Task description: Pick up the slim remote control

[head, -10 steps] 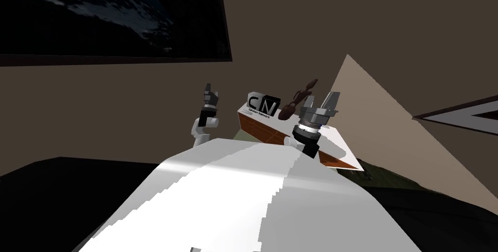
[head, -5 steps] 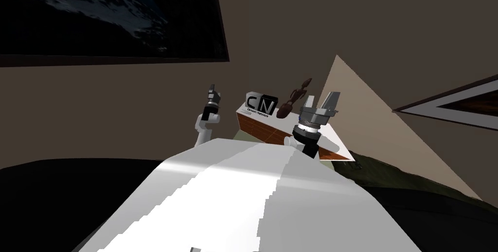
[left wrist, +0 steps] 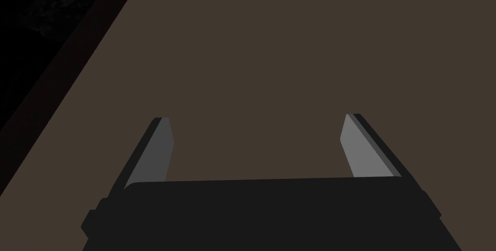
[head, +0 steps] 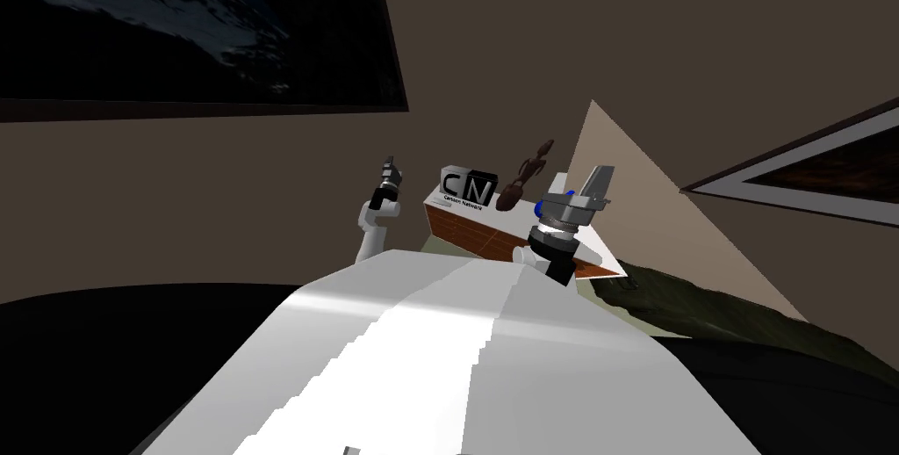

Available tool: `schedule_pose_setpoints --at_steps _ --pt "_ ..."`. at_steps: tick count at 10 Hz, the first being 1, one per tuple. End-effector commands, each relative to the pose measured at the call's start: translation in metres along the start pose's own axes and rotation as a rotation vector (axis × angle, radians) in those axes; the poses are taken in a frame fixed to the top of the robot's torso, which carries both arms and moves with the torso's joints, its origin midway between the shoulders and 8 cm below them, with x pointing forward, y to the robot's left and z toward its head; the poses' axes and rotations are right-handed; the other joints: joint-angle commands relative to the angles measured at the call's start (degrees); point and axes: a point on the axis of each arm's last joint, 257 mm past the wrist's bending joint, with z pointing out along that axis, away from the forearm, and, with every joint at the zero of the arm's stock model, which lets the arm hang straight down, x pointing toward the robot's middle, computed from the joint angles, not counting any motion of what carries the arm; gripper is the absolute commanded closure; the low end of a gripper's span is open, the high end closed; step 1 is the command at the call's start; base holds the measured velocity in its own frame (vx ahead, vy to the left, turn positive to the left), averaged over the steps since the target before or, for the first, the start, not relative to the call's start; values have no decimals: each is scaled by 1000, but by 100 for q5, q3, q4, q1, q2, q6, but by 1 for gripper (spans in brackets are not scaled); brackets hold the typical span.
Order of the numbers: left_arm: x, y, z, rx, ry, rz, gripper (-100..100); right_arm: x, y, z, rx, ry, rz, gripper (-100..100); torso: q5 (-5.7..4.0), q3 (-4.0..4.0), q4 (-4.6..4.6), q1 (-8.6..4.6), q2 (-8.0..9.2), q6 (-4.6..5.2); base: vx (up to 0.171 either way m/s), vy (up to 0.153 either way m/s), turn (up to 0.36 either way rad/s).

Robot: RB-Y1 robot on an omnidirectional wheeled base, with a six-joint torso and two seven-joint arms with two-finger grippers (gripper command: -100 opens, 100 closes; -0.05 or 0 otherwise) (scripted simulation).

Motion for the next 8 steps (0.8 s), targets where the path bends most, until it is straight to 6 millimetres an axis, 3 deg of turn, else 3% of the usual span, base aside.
schedule_pose_setpoints --at_steps 1,3,7,8 --pt "-3 21 7 -66 -9 -8 -100 0 0 0 0 0 0 0 0 0 0 0 0 0 3 34 -97" --pt "0 32 17 -110 -10 -23 -100 0 0 0 0 0 0 0 -1 1 0 -5 1 -4 2 20 -77" --pt "10 75 32 -249 -13 -53 -100 0 0 0 0 0 0 0 1 -3 -2 0 -4 -4 13 35 -106" --pt "8 92 29 -297 -20 -53 -100 0 0 0 0 0 0 0 -1 -4 -1 -2 -6 0 19 34 -66"
